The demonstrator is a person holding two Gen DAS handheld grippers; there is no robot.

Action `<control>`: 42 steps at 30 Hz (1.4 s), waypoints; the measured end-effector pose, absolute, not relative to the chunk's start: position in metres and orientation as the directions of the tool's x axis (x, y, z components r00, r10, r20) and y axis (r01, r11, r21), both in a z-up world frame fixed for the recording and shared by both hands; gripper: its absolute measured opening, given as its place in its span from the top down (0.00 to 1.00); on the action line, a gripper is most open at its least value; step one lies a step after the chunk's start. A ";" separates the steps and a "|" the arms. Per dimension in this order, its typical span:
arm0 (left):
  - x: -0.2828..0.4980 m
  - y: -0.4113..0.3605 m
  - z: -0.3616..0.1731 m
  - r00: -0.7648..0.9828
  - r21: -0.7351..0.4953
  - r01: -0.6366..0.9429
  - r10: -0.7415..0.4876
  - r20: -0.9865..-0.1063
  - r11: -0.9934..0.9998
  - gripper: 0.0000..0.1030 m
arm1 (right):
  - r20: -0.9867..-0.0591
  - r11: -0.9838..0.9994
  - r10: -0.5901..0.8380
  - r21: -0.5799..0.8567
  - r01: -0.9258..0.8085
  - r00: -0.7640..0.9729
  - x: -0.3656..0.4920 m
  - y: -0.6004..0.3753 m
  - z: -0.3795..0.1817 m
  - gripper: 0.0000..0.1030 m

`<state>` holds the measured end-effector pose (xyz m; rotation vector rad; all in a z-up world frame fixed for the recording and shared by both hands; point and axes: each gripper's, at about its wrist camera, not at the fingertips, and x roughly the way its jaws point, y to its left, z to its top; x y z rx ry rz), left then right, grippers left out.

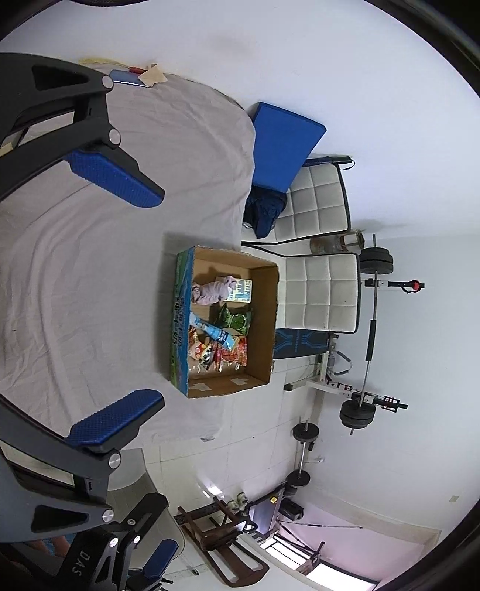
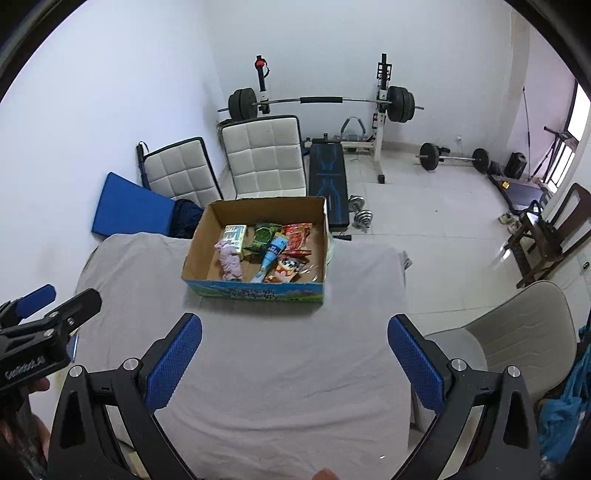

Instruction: Organize soft objects

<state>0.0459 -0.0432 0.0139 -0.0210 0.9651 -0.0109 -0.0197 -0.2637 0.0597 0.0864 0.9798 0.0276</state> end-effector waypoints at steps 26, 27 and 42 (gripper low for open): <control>0.062 -0.040 0.022 0.608 -0.012 -0.023 0.005 -0.794 1.000 0.02 | -0.779 0.998 0.023 0.051 0.026 0.627 0.019 -0.265 0.077 0.01; 0.062 -0.040 0.022 0.607 -0.012 -0.024 0.005 -0.795 1.000 0.02 | -0.779 0.998 0.025 0.053 0.026 0.626 0.020 -0.265 0.077 0.01; 0.063 -0.040 0.023 0.607 -0.012 -0.024 0.005 -0.795 1.000 0.02 | -0.778 0.998 0.027 0.053 0.022 0.627 0.014 -0.265 0.075 0.01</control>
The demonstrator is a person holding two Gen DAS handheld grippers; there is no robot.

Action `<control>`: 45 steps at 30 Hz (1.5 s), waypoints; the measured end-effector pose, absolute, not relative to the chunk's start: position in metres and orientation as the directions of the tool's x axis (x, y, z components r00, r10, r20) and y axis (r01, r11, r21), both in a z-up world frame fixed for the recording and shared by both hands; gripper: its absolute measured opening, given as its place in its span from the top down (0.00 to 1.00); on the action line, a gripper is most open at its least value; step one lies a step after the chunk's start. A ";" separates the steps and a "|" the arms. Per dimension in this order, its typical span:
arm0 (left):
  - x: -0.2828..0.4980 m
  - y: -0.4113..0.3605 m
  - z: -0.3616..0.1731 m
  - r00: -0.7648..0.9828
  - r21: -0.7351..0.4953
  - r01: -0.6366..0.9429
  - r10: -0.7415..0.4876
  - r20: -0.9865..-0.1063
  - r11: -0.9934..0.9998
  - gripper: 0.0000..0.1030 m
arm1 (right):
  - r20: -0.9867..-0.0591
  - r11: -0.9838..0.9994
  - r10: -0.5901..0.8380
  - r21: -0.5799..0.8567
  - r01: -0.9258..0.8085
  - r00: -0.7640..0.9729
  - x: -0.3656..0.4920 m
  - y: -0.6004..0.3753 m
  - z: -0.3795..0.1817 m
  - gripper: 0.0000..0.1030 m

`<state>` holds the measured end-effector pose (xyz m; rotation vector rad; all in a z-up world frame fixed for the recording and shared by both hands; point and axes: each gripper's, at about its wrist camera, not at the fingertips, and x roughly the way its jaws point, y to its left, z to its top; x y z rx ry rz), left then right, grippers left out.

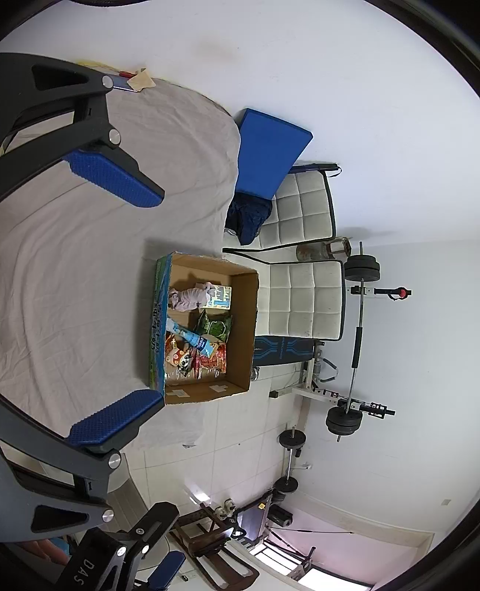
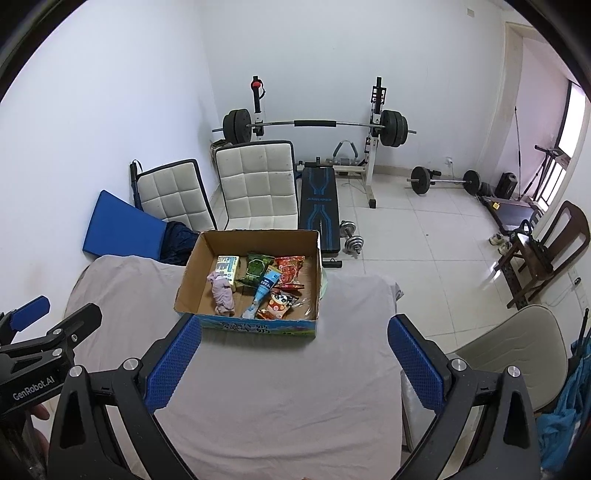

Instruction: Organize soft objects

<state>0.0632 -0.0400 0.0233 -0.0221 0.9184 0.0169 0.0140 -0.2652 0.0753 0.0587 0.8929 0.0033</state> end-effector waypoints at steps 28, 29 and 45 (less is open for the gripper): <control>0.056 -0.032 0.029 0.620 -0.008 -0.021 0.007 -0.785 1.000 0.02 | -0.765 0.999 0.019 0.034 0.010 0.643 0.007 -0.265 0.087 0.01; 0.058 -0.033 0.028 0.619 -0.008 -0.020 0.006 -0.785 1.000 0.02 | -0.765 0.999 0.021 0.034 0.008 0.644 0.007 -0.265 0.089 0.01; 0.056 -0.032 0.029 0.619 -0.009 -0.020 0.005 -0.785 1.000 0.02 | -0.761 0.999 0.028 0.033 -0.004 0.648 0.012 -0.260 0.098 0.01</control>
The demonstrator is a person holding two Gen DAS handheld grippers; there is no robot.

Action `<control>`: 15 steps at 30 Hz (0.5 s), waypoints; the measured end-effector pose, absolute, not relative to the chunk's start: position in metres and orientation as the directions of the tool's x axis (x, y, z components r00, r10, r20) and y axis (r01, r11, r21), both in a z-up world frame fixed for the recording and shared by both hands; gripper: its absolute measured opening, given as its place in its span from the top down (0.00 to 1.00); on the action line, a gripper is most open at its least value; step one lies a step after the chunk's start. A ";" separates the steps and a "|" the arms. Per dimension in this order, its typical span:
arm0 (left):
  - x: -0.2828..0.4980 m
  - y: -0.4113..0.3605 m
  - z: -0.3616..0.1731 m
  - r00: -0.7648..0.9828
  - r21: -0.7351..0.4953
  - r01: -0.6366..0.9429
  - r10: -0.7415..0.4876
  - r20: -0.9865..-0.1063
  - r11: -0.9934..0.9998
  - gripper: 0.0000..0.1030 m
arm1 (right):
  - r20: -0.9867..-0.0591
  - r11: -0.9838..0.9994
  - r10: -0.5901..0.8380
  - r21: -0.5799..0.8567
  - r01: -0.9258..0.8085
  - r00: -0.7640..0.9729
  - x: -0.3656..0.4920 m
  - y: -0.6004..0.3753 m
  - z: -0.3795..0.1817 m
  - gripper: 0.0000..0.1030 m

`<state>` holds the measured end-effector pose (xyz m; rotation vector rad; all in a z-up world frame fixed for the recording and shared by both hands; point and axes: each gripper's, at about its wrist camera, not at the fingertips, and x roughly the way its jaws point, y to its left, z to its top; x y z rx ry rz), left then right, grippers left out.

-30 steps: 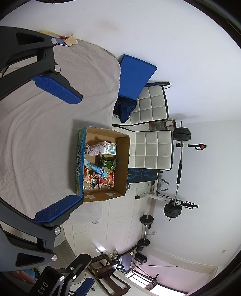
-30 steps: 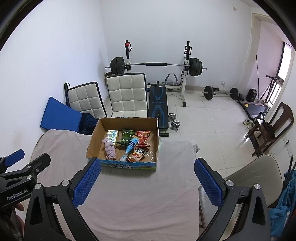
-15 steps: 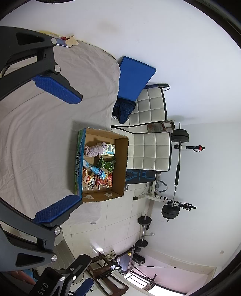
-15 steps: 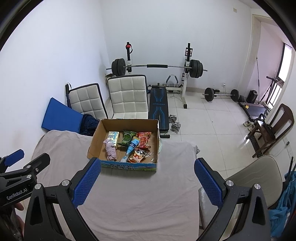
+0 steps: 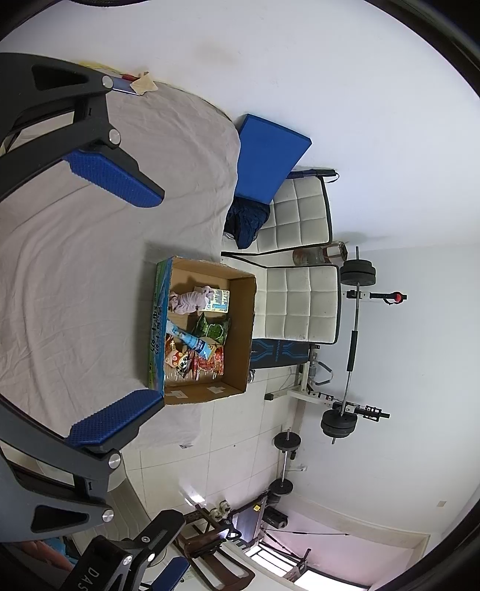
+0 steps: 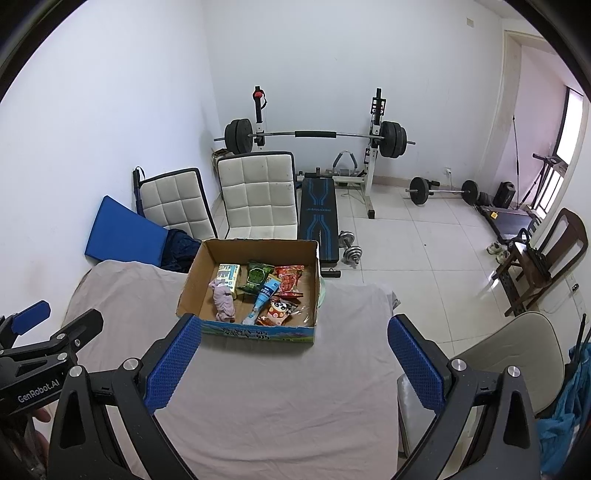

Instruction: Organize soft objects

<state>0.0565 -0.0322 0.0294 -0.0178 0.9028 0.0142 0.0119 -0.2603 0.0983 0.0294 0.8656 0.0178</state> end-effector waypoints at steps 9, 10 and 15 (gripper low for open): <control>0.054 -0.031 0.032 0.625 -0.010 -0.023 0.007 -0.781 1.000 0.02 | -0.759 0.999 0.030 0.034 -0.007 0.650 0.012 -0.258 0.100 0.01; 0.053 -0.030 0.033 0.626 -0.011 -0.025 0.007 -0.780 1.000 0.02 | -0.759 0.999 0.031 0.034 -0.007 0.651 0.012 -0.258 0.100 0.01; 0.053 -0.030 0.033 0.625 -0.010 -0.026 0.008 -0.780 1.000 0.02 | -0.759 0.999 0.027 0.032 -0.004 0.650 0.011 -0.257 0.099 0.01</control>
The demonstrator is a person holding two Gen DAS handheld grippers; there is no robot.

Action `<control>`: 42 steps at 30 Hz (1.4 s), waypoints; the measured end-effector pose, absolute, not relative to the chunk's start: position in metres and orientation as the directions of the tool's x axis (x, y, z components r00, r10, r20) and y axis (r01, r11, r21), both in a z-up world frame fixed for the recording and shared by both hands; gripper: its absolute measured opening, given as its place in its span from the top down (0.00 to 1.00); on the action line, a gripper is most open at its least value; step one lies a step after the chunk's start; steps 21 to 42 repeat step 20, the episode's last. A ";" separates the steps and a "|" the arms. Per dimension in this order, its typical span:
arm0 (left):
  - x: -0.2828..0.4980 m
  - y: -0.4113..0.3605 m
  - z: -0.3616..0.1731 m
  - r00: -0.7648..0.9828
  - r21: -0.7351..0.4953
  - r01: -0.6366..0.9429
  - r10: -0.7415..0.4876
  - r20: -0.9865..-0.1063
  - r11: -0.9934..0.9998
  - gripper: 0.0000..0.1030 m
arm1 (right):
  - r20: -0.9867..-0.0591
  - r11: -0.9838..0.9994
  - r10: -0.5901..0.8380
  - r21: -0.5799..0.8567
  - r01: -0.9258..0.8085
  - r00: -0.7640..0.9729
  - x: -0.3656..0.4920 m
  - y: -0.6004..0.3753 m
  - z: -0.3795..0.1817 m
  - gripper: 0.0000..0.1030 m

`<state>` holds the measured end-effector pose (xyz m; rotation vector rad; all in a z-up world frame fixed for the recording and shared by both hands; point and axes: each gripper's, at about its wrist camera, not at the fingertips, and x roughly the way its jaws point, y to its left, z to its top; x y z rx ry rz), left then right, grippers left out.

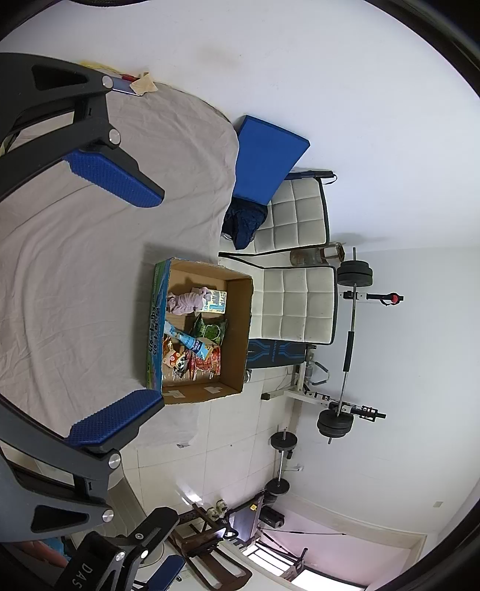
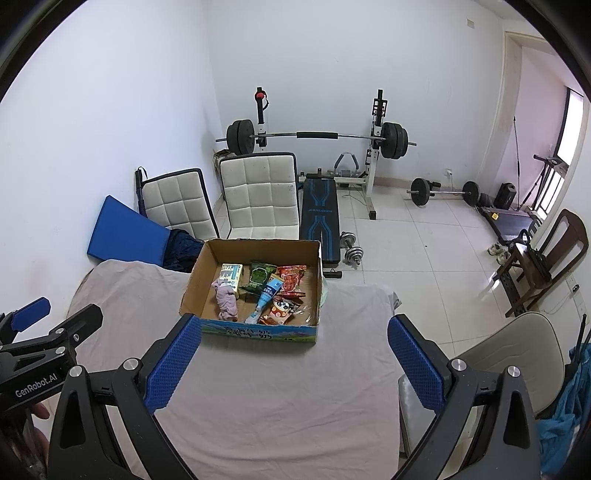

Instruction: Organize soft objects

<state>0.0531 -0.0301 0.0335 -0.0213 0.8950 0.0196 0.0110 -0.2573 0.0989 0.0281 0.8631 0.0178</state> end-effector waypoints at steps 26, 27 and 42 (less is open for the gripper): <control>0.049 -0.025 0.044 0.632 -0.003 -0.039 0.022 -0.775 0.999 0.02 | -0.755 0.999 0.028 0.032 -0.006 0.656 0.009 -0.245 0.097 0.01; 0.049 -0.025 0.044 0.632 -0.003 -0.039 0.022 -0.775 0.999 0.02 | -0.755 0.999 0.028 0.032 -0.006 0.656 0.009 -0.245 0.097 0.01; 0.049 -0.025 0.044 0.632 -0.003 -0.039 0.022 -0.775 0.999 0.02 | -0.755 0.999 0.028 0.032 -0.006 0.656 0.009 -0.245 0.097 0.01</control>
